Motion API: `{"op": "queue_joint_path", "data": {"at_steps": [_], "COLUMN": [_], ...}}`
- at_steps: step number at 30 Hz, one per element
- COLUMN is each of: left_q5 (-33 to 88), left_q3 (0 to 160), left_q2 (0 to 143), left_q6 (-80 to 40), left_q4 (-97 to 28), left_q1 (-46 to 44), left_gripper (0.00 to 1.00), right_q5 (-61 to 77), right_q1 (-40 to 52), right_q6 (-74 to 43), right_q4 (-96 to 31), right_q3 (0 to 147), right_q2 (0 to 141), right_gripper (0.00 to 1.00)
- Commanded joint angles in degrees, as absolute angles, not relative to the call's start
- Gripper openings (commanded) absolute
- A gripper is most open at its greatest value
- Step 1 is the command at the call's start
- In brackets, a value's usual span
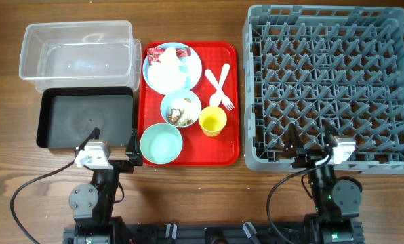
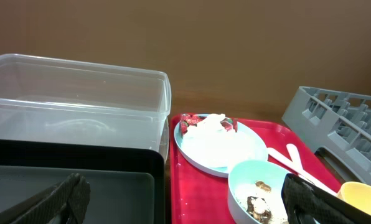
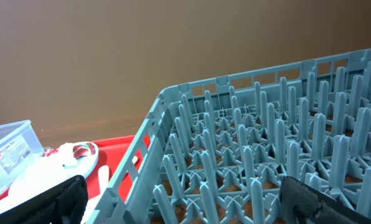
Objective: Sort waste into correct bins and load items into the dishwasher rack
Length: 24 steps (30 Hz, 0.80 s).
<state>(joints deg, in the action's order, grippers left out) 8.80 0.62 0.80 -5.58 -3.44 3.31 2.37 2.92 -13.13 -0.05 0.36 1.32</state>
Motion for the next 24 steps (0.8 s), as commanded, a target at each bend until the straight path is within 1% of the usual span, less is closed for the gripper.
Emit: {"op": "queue_joint_path", "data": {"at_steps": [1, 24], "left_q5": [8.64, 8.64], "left_q3": [0.32, 0.34], "left_q2": [0.56, 0.56], "left_q6": [-4.91, -4.91], "left_q4": [-3.66, -3.66], "left_q1": [2.98, 2.98], "left_gripper": [1.0, 1.0], "right_q5": [2.87, 2.85], "right_q1": [2.94, 2.94], "right_q6": [-12.14, -12.14], "right_q4": [0.12, 0.12], "right_q3": [0.3, 0.3], "right_q2": [1.74, 1.78], "right_gripper": [1.0, 1.0]}}
